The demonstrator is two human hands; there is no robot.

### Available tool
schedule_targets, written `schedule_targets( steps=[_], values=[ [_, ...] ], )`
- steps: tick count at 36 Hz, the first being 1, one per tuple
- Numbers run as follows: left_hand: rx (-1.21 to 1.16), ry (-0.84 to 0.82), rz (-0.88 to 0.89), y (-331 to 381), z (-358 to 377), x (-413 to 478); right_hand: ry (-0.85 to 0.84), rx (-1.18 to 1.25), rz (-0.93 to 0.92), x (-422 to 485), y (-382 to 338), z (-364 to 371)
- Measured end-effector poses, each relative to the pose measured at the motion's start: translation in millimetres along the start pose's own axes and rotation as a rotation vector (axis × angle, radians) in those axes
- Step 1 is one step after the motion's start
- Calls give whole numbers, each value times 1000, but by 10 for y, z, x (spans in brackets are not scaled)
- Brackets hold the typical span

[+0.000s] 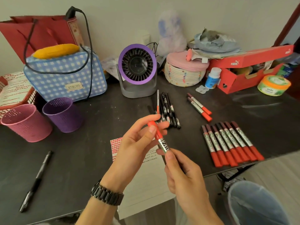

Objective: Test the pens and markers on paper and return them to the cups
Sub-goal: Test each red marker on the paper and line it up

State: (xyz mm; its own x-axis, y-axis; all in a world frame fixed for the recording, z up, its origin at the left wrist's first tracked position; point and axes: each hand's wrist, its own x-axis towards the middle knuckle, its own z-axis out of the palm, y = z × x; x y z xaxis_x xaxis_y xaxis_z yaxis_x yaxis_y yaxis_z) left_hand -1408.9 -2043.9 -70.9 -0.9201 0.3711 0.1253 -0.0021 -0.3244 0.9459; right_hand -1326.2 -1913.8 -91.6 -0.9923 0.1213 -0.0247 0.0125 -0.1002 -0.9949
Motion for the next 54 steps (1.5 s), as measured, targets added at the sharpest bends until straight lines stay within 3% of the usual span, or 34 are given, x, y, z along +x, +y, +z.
schedule_targets(
  steps=[2,7,13,21,27,30,33,38,42,46,51,54],
  values=[
    [-27,18,4,54,-10,95,1,38,19,9,-7,-21],
    [-347,168,-41,312,55,384,-62,90,50,-11,31,-57],
    [-347,134,-53,339,262,485,-2,61,30,0,58,-7],
    [-369,176,-67,211,576,537,212,-75,-109,-46,7,-59],
    [-218,106,-56,70,921,568,405,-78,-128,-151,50,-178],
    [-115,52,-56,35,995,613,353,-48,-60,-134,45,-333],
    [142,-27,-48,-63,1002,624,293,-72,-4,-92,14,-574],
    [661,-184,-107,-326,964,604,362,-129,-70,25,-72,-1138],
    [841,-311,-99,-419,1015,545,437,161,-40,98,-79,-1565],
    [824,-288,23,-547,1327,432,489,384,-51,113,10,-1667],
    [1178,-491,106,-727,1462,380,633,78,-77,216,5,-1778],
    [1212,-370,137,-795,1311,504,594,-223,-48,393,-163,-2250]
  ],
)
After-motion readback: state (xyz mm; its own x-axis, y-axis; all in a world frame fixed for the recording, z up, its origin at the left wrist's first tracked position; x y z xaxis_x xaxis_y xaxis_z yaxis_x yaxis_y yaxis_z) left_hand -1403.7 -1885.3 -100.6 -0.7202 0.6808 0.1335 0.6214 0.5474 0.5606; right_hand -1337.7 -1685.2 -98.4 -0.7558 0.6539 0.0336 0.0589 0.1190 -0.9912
